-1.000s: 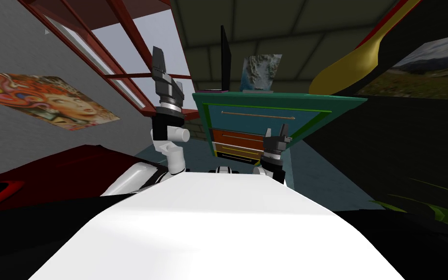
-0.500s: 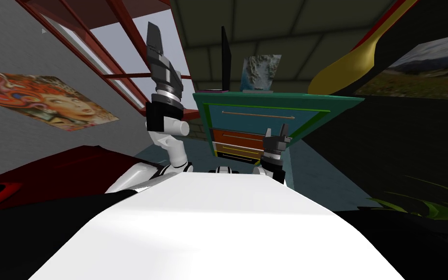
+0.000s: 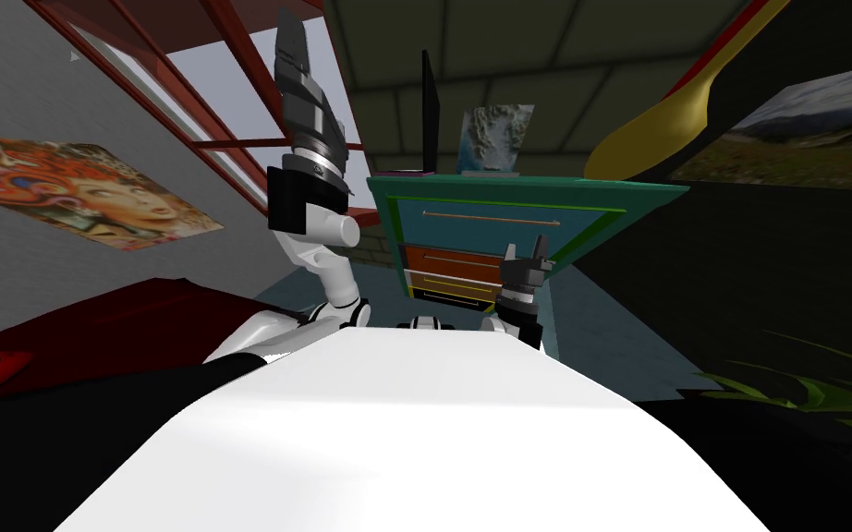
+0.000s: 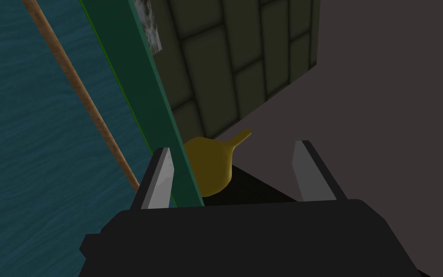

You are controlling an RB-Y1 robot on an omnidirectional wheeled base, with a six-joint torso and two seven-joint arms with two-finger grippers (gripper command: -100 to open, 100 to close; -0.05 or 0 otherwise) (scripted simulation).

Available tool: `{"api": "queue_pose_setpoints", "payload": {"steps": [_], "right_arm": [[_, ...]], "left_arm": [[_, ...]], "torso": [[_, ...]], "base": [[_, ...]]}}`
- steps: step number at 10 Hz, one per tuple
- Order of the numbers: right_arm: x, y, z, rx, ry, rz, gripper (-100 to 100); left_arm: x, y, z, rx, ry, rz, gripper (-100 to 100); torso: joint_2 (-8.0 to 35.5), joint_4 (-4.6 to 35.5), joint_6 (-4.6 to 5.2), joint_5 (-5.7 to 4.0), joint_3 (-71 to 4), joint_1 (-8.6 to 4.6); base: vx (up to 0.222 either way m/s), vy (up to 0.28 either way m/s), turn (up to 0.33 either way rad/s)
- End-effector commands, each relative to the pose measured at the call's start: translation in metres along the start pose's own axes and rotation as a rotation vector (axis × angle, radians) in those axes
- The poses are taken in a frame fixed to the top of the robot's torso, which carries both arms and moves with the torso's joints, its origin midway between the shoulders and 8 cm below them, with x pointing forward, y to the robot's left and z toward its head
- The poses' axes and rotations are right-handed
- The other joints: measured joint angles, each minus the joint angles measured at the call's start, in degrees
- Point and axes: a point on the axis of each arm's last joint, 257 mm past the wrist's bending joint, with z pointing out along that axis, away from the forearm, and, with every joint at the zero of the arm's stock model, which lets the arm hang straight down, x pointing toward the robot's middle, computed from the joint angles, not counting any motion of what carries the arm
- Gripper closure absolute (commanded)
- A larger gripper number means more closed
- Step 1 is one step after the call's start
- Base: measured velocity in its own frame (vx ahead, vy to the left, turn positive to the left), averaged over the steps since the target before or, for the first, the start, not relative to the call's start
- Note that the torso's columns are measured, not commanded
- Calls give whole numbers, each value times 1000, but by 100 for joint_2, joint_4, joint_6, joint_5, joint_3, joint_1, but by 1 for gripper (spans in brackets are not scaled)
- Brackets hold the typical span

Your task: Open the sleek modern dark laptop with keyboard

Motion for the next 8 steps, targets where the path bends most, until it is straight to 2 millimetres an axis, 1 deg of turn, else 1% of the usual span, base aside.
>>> {"api": "queue_pose_setpoints", "payload": {"steps": [1, 2, 3, 4, 5, 6, 7, 8], "right_arm": [[0, 0, 0, 0, 0, 0, 0], [0, 0, 0, 0, 0, 0, 0], [0, 0, 0, 0, 0, 0, 0], [0, 0, 0, 0, 0, 0, 0], [0, 0, 0, 0, 0, 0, 0], [0, 0, 0, 0, 0, 0, 0], [0, 0, 0, 0, 0, 0, 0], [0, 0, 0, 0, 0, 0, 0]], "left_arm": [[2, -4, 8, -24, 6, 6, -100], [4, -10, 17, -27, 6, 25, -100], [5, -15, 21, -28, 8, 20, -100], [6, -9, 21, -50, 12, 21, -100], [8, -14, 30, -54, 13, 39, -100], [9, -19, 33, -57, 16, 35, -100], [10, -13, 33, -81, 21, 35, -100], [13, -18, 41, -90, 24, 53, -100]], "torso": [[1, 0, -2, 1, 1, 1], [1, 0, -2, 1, 1, 1], [-1, 0, 0, 1, -1, 2], [0, 0, -1, 1, 0, 2], [4, 1, -2, 1, 3, 0], [1, 0, 0, 0, 1, -1], [1, 0, -1, 0, 0, 1], [3, 0, -2, 1, 2, 1]], "base": [[8, 9, 1], [18, 17, -44], [16, 20, -29], [6, 9, 3], [18, 11, -39], [20, 16, -32], [11, 8, -1], [29, 9, -49]]}}
